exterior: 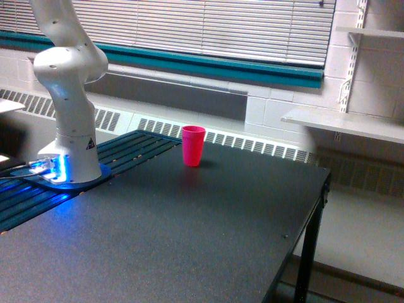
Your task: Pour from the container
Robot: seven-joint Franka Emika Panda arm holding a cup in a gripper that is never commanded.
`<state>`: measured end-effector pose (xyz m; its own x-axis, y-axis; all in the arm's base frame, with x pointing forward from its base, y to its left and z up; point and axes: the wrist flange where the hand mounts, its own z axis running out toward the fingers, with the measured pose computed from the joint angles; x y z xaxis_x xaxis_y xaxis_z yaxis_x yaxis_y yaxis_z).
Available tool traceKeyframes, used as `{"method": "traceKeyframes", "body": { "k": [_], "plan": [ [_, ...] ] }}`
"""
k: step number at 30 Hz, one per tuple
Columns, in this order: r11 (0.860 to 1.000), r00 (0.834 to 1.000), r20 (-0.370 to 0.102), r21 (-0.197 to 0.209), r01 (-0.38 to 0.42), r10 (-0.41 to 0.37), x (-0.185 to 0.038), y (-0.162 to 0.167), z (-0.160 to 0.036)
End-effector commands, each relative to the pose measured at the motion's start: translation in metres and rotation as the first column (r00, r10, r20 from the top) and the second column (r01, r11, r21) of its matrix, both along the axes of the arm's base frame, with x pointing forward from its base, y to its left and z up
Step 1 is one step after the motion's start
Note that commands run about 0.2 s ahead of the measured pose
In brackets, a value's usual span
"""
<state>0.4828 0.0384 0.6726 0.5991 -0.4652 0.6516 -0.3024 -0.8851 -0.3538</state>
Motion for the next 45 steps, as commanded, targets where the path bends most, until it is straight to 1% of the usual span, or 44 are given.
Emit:
{"method": "traceKeyframes", "body": {
  "k": [1, 5, 8, 15, 23, 30, 34, 37, 40, 43, 45],
  "plan": [
    [0.996, 0.996, -0.028, -0.032, -0.08, 0.079, -0.024, 0.042, -0.016],
    [0.991, 0.991, -0.043, -0.036, -0.128, 0.127, -0.044, 0.066, -0.026],
    [0.986, 0.986, -0.056, -0.052, -0.158, 0.155, -0.059, 0.087, -0.038],
    [0.975, 0.974, -0.071, -0.049, -0.218, 0.215, -0.099, 0.125, -0.054],
    [0.969, 0.965, -0.115, -0.047, -0.241, 0.234, -0.134, 0.159, -0.081],
    [0.975, 0.965, -0.154, -0.024, -0.219, 0.213, -0.153, 0.179, -0.098],
    [0.978, 0.963, -0.186, -0.03, -0.207, 0.198, -0.162, 0.194, -0.112],
    [0.982, 0.963, -0.2, -0.017, -0.19, 0.183, -0.166, 0.202, -0.118],
    [0.984, 0.96, -0.226, -0.021, -0.177, 0.168, -0.17, 0.212, -0.128],
    [0.988, 0.958, -0.242, 0.002, -0.157, 0.153, -0.171, 0.221, -0.132],
    [0.99, 0.958, -0.252, 0.002, -0.143, 0.139, -0.172, 0.226, -0.137]
  ]
}}
